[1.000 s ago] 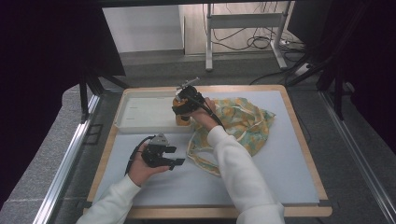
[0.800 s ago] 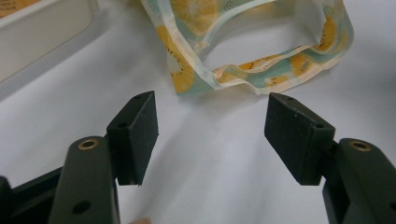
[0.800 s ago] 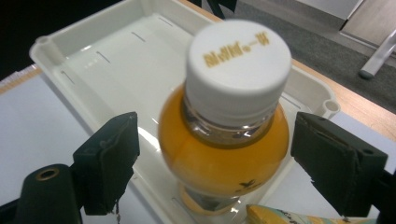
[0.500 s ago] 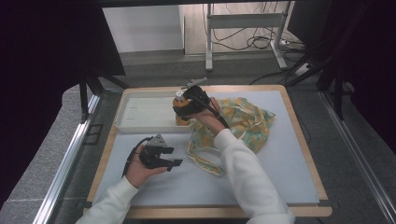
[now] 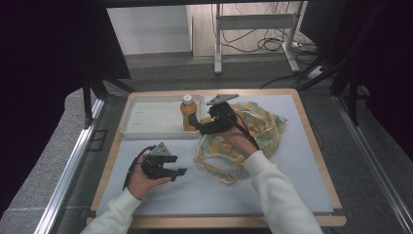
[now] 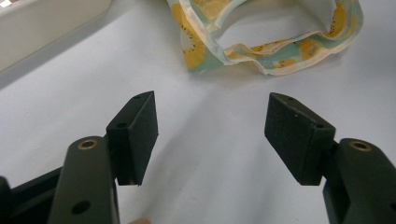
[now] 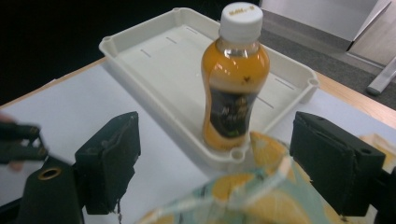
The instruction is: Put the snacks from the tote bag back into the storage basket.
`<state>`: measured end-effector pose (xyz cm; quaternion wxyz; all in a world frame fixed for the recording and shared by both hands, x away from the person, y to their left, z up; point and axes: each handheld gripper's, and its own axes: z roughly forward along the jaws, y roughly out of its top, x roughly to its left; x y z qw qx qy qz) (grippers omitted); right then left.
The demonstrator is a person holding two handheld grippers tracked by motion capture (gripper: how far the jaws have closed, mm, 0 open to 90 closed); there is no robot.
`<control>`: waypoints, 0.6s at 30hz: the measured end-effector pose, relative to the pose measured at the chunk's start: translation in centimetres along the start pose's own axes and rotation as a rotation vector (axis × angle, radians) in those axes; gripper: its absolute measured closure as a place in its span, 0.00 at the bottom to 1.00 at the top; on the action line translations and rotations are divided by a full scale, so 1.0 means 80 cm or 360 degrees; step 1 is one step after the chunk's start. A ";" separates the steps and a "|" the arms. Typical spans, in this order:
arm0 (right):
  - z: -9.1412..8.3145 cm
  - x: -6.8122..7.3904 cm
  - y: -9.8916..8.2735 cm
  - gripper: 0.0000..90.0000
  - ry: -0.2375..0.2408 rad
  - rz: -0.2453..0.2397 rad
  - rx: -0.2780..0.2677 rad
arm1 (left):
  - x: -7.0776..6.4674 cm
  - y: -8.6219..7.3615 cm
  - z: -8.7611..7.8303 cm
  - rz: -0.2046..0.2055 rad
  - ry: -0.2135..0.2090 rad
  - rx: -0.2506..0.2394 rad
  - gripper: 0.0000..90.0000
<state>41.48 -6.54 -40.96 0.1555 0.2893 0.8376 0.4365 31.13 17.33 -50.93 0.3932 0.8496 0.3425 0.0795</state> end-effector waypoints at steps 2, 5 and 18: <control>-0.015 0.001 -0.011 0.19 -0.0003 0.0001 -0.0018 | -0.001 0.000 0.000 0.0002 0.0004 0.0003 0.39; -0.037 -0.001 -0.029 0.19 -0.0014 0.0004 -0.0034 | -0.002 0.001 0.000 -0.0001 0.0010 -0.0008 0.39; -0.121 -0.017 -0.128 0.20 -0.0120 0.0085 -0.0016 | -0.004 -0.001 0.005 -0.0002 0.0024 0.0027 0.38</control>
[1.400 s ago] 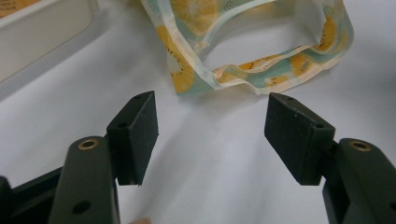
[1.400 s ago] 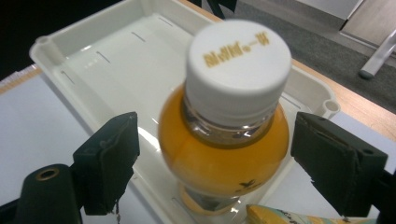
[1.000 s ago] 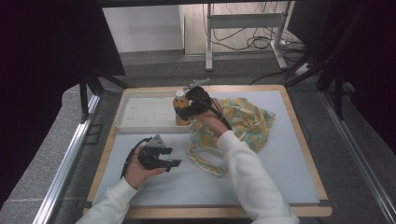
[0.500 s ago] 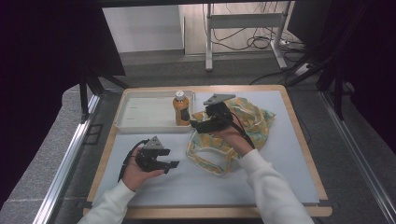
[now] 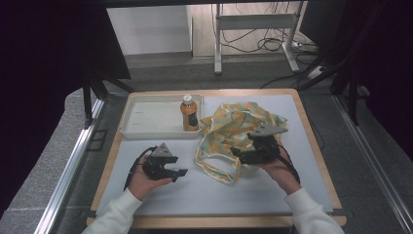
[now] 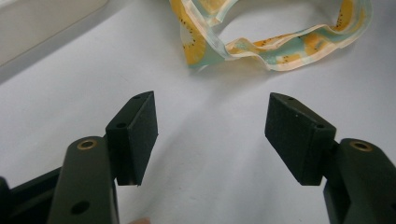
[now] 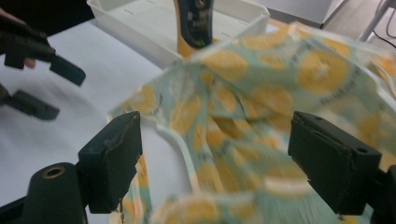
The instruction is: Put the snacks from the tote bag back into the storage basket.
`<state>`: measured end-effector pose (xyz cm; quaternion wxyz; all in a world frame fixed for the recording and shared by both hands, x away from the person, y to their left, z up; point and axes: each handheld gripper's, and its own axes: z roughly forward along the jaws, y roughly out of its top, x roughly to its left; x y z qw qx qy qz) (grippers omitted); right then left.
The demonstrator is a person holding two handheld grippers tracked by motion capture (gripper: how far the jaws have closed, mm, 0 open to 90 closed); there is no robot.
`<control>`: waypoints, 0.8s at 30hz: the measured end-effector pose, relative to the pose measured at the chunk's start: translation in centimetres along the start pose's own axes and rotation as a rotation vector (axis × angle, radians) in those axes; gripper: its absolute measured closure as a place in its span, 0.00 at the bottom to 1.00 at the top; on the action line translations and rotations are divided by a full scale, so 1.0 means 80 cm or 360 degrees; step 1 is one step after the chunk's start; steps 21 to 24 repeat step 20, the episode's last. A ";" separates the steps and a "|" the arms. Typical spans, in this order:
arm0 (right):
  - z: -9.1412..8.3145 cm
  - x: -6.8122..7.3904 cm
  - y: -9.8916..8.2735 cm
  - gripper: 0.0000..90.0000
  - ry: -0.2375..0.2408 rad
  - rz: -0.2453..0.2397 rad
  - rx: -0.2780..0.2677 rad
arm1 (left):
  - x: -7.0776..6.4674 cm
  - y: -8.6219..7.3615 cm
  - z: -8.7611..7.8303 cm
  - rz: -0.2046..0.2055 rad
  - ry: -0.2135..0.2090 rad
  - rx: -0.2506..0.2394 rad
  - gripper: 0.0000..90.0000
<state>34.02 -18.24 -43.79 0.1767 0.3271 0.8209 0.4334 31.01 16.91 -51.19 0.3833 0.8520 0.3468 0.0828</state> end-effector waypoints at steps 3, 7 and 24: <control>-0.013 -0.006 -0.013 0.20 -0.0020 0.0027 -0.0021 | 0.001 0.000 0.000 0.0002 0.0007 0.0007 0.38; -0.023 -0.013 -0.029 0.20 -0.0036 0.0064 -0.0036 | 0.001 -0.001 0.000 -0.0004 0.0018 0.0005 0.38; -0.027 -0.028 -0.041 0.20 -0.0073 0.0084 -0.0032 | 0.006 -0.006 -0.004 -0.0014 0.0042 -0.0009 0.37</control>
